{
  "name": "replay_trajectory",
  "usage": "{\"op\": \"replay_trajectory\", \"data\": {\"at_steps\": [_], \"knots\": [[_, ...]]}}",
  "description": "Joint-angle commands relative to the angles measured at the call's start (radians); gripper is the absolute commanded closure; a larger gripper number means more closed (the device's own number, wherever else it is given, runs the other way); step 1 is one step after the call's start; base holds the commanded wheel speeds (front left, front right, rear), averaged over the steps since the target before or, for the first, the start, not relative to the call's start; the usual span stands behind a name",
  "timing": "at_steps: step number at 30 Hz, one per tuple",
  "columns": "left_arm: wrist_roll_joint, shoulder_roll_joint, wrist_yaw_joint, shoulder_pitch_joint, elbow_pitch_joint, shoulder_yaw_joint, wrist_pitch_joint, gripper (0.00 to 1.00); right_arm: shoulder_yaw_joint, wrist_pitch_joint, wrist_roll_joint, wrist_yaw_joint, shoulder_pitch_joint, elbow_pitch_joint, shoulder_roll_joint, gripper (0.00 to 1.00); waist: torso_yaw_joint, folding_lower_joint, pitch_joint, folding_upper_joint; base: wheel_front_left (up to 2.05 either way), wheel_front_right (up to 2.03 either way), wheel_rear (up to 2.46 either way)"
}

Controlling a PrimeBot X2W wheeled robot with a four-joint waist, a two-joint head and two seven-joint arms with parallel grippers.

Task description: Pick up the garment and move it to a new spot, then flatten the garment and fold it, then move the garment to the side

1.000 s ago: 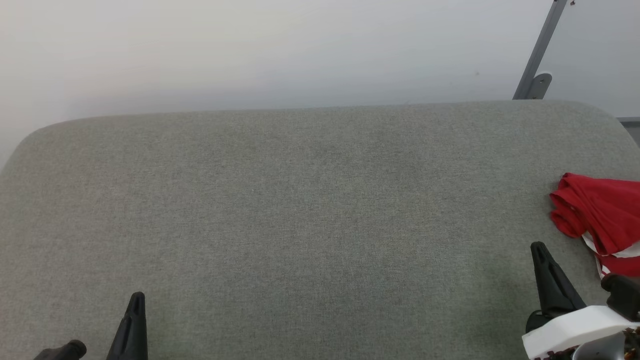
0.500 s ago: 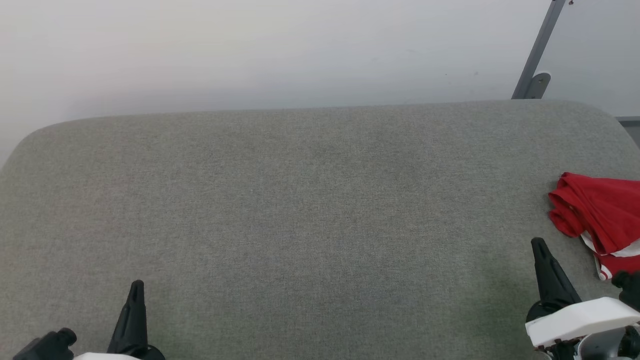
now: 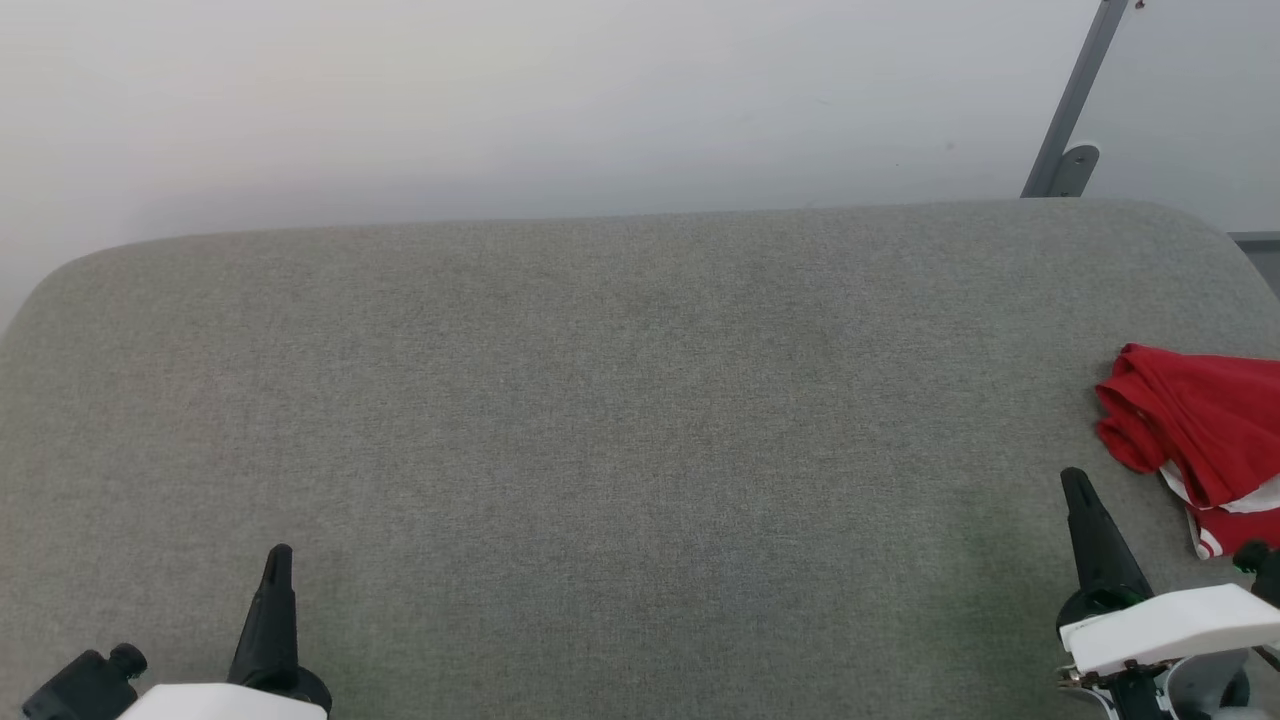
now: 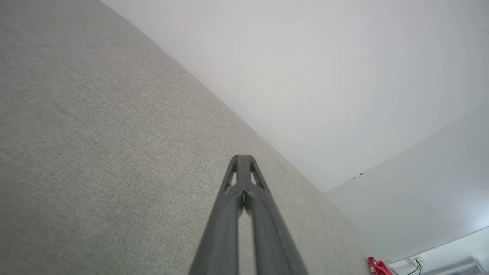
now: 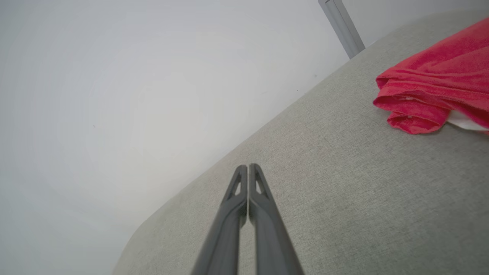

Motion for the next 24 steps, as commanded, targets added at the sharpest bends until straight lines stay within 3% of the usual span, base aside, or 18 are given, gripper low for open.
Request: {"op": "replay_trajectory", "data": {"at_steps": [1, 24], "knots": [[-0.023, 0.006, 0.001, -0.029, -0.007, 0.007, 0.008, 1.00, -0.004, 0.006, 0.024, 0.000, -0.023, -0.010, 0.001, 1.00, 0.000, 0.0000, 0.000, 0.0000, 0.00, 0.00, 0.00], [-0.268, -0.021, 0.001, -0.090, 0.028, 0.022, 0.081, 1.00, -0.020, 0.050, 0.277, -0.001, -0.053, 0.024, 0.027, 1.00, -0.005, 0.0000, 0.000, 0.0000, 0.00, 0.00, 0.00]]}}
